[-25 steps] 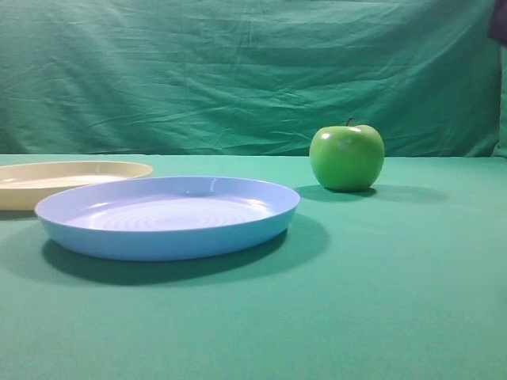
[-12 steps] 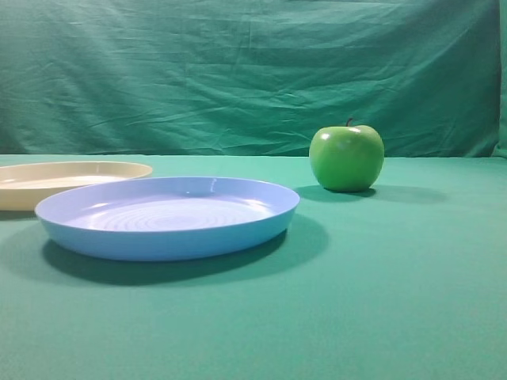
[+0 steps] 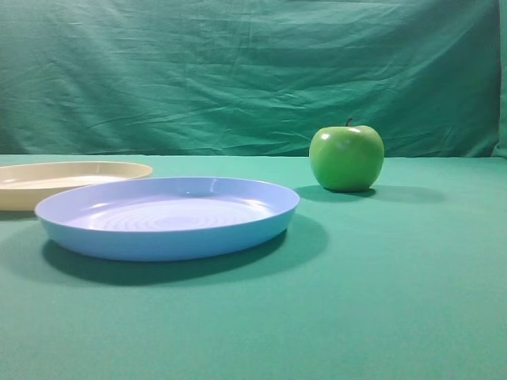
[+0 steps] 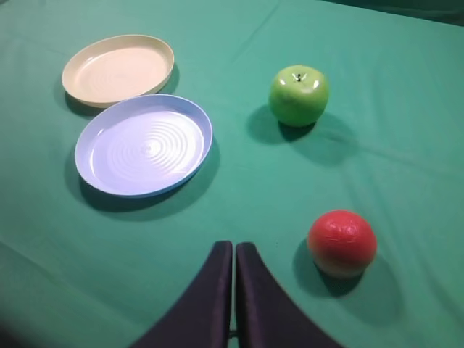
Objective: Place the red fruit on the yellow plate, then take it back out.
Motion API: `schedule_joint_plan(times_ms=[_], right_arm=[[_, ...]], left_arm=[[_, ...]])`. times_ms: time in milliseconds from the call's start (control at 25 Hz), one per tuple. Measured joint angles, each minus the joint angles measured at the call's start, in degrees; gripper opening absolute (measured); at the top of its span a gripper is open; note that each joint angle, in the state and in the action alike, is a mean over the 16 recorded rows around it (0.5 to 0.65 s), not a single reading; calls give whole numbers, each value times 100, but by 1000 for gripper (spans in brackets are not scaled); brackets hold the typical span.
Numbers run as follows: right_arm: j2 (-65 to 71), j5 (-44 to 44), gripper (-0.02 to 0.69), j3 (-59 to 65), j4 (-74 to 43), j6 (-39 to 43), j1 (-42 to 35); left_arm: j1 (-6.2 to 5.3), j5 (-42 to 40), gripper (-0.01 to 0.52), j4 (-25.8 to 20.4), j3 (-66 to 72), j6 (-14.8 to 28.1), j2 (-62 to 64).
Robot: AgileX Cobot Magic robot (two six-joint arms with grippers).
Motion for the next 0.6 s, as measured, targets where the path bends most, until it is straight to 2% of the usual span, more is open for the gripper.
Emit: schedule_joint_plan(times_ms=[240,600], right_arm=[[-137,-573,0,176,-233,0,-166],[-611,-2297,0,1250,-473,0,-823]], left_arm=[[0,0,0,0,0,0,0],[0,0,0,0,0,0,0]])
